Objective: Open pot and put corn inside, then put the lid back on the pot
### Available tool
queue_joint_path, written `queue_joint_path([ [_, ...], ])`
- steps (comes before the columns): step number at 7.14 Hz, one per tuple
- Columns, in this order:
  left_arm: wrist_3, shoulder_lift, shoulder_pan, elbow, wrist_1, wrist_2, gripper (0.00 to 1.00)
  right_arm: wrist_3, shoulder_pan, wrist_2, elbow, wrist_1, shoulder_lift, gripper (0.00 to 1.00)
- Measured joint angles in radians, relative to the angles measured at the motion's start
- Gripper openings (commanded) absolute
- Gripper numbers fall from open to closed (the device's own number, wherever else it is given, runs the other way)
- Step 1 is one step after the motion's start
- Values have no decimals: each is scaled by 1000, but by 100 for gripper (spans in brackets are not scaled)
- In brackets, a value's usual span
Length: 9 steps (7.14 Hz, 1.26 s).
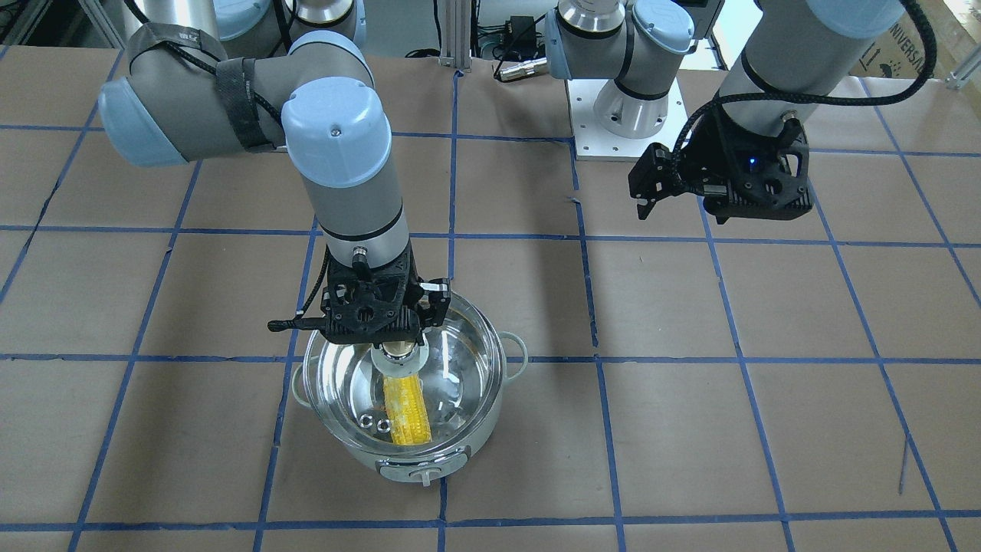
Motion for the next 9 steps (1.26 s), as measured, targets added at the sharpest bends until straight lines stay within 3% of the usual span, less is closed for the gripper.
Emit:
queue_joint_path([
  [4,-18,1,-1,-47,34,-10,100,2,11,7,1,-5,2,40],
  [9,-20,-7,1,-35,36,-14,100,-7,13,24,23,-46,2,40],
])
